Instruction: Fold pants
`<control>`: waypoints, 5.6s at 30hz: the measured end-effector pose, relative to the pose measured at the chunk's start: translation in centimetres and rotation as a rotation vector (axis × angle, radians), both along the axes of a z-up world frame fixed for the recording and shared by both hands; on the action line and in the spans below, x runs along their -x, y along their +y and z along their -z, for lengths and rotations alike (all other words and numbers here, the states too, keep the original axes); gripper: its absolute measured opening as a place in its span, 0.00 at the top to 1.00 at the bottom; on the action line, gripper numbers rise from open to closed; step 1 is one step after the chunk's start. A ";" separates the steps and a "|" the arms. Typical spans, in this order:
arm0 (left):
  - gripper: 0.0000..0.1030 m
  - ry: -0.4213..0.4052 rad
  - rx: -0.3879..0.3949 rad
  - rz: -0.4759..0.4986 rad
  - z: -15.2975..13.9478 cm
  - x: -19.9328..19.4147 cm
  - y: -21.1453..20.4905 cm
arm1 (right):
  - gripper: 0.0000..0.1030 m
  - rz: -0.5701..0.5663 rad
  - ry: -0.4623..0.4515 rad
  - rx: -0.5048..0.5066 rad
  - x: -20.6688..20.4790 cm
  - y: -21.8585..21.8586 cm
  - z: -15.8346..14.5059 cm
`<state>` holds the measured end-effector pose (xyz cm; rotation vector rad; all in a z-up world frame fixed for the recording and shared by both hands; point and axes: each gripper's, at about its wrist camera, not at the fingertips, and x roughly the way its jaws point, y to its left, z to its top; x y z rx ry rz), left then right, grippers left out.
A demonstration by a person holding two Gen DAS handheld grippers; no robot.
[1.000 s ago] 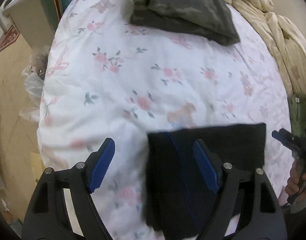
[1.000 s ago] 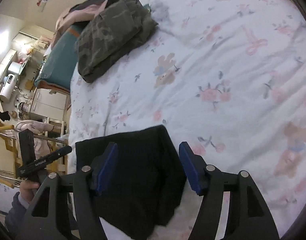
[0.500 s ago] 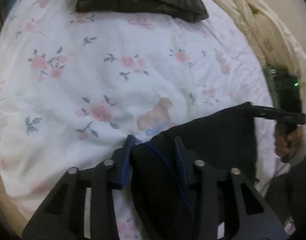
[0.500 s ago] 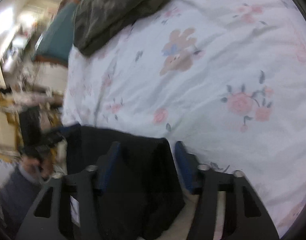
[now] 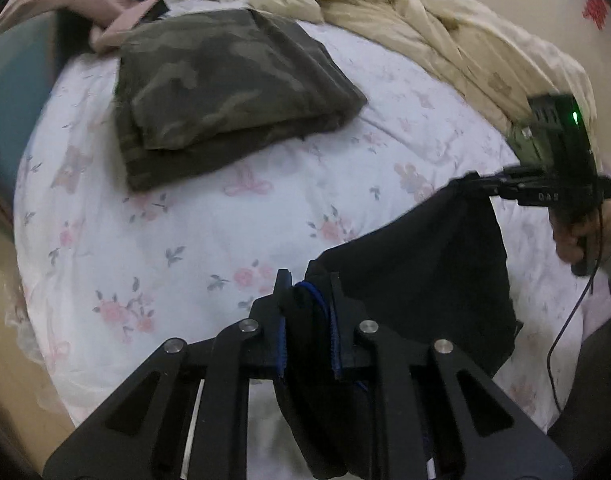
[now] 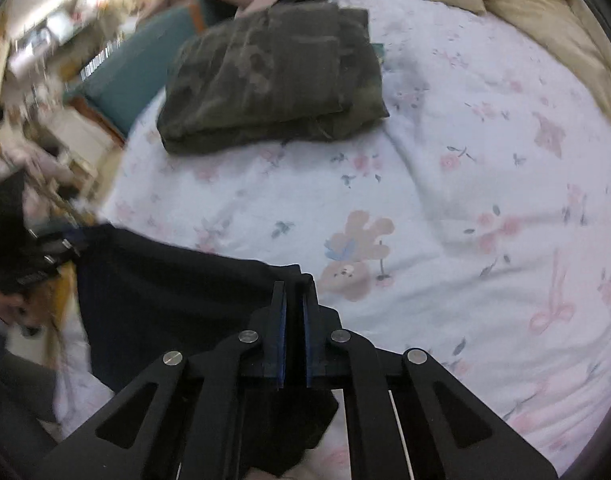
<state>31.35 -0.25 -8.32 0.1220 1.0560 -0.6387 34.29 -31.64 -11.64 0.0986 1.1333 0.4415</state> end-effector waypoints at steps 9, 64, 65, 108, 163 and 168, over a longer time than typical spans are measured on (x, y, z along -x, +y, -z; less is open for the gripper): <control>0.87 -0.063 0.054 0.086 -2.3 2.9 1.2 | 0.95 -0.005 -0.132 -0.106 4.8 -1.4 -2.8; 0.80 0.264 -0.003 -0.284 1.6 12.8 3.3 | 0.91 0.330 0.040 -0.064 13.5 -4.5 -0.9; 0.75 0.265 0.034 -0.308 1.0 12.5 3.8 | 0.90 0.339 0.040 -0.090 12.9 -5.1 -1.2; 0.86 -0.139 0.223 -0.305 -9.9 -7.8 1.6 | 0.79 0.064 -0.183 -0.341 -7.3 2.0 -8.6; 0.00 -0.409 0.032 -0.643 -16.5 13.4 4.2 | 0.00 0.286 -0.452 0.029 15.5 2.6 -19.5; 0.00 -0.461 0.014 -0.644 -16.4 18.7 4.7 | 0.00 0.293 -0.465 0.049 21.0 3.5 -18.4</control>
